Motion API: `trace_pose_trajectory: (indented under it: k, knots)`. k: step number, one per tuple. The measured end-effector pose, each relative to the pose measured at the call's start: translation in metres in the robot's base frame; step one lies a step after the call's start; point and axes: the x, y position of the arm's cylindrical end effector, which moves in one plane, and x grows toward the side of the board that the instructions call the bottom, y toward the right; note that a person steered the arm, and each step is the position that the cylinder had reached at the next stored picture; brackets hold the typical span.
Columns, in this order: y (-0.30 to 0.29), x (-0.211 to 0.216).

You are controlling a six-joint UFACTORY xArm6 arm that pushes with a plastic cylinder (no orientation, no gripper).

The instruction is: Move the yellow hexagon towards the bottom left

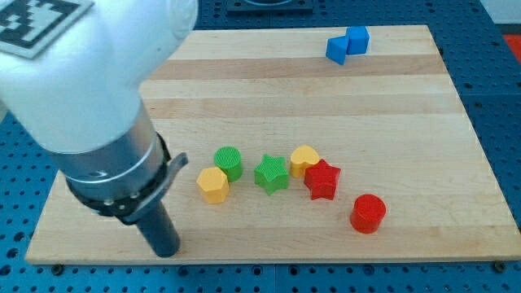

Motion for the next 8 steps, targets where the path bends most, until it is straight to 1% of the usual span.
trace_pose_trajectory:
  k: [1,2,3,4,5,7,8]
  knots:
    - [0.042,0.000]
    - [0.090,-0.011]
    - [0.091,-0.038]
    - [0.074,-0.076]
    - [0.045,-0.094]
    - [0.037,-0.094]
    - [0.021,-0.094]
